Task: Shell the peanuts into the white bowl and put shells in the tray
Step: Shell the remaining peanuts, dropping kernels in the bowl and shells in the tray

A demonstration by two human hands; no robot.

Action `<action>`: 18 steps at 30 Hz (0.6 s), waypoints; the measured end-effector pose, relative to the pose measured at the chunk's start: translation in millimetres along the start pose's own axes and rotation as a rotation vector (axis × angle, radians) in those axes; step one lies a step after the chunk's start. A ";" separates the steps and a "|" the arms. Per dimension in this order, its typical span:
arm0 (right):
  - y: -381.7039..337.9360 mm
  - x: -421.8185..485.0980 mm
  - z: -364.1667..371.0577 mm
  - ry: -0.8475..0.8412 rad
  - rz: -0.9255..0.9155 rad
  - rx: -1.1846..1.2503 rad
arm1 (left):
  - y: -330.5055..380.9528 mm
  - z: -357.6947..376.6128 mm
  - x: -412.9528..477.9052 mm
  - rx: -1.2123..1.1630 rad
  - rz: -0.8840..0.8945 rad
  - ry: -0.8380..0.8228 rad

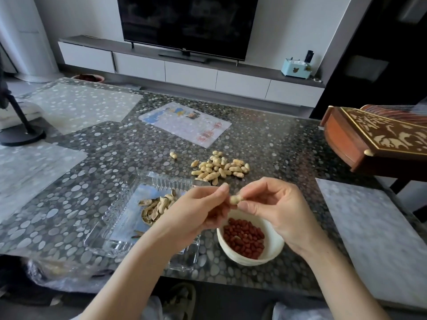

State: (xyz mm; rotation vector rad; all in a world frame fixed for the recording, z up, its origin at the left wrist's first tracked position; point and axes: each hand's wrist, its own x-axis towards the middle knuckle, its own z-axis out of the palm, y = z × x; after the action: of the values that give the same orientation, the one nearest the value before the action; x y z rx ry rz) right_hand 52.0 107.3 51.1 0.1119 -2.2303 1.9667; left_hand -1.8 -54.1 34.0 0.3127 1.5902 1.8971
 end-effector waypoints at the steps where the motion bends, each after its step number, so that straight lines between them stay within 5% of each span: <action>1: 1.0 -4.3 -2.6 -0.002 -0.019 0.001 | -0.6 2.0 -0.8 -0.008 -0.006 -0.045; 11: 5.3 -41.3 -11.3 0.092 -0.101 0.065 | -3.5 23.2 -6.0 -0.074 -0.039 -0.242; 18: 14.1 -43.7 -11.7 0.141 -0.057 0.013 | -7.5 35.3 -1.2 -0.164 -0.007 -0.186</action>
State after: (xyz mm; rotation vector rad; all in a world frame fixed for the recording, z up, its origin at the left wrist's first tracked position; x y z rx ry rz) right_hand 93.6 118.4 31.1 0.0372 -2.1031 1.8979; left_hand 21.1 -26.1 35.7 0.3996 1.3049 1.9188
